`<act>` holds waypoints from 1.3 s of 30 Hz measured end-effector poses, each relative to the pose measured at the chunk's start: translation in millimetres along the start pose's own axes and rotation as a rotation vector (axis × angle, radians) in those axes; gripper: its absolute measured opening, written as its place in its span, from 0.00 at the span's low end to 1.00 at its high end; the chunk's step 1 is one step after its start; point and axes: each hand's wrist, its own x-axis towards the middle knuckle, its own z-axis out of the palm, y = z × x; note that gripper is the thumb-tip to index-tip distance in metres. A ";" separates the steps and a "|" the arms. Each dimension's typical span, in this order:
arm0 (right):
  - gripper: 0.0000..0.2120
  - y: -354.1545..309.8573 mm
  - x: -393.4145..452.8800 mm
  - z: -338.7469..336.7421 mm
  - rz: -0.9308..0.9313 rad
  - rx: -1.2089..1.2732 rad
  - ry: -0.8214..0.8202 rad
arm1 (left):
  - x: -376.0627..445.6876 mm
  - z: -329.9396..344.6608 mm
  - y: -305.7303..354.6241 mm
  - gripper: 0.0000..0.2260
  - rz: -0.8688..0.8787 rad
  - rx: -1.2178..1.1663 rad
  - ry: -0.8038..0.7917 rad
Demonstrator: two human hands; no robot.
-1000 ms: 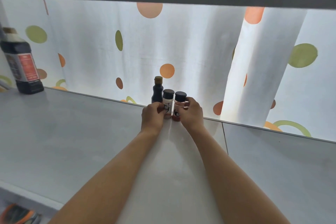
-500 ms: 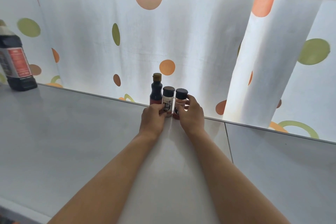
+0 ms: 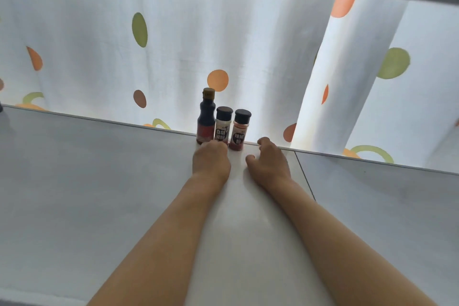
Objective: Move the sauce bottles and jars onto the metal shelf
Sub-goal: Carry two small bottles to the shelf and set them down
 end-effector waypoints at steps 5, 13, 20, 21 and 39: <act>0.12 6.2 -43.4 -17.0 -0.026 -0.148 -0.085 | -13.5 0.7 10.0 0.16 0.011 0.047 -0.152; 0.14 5.0 -124.8 -52.0 -0.120 -0.208 -0.211 | -95.4 -37.6 13.1 0.14 0.087 0.026 -0.259; 0.22 5.5 -203.1 -73.4 -0.377 -0.183 -0.383 | -215.7 -77.4 23.4 0.13 0.018 0.106 -0.209; 0.21 6.6 -212.5 -76.2 -0.410 -0.168 -0.393 | -231.0 -80.2 25.5 0.14 0.013 0.141 -0.189; 0.26 -29.3 -490.7 -79.6 -1.063 -0.058 -0.580 | -598.1 -161.4 29.5 0.24 -0.615 0.432 -0.093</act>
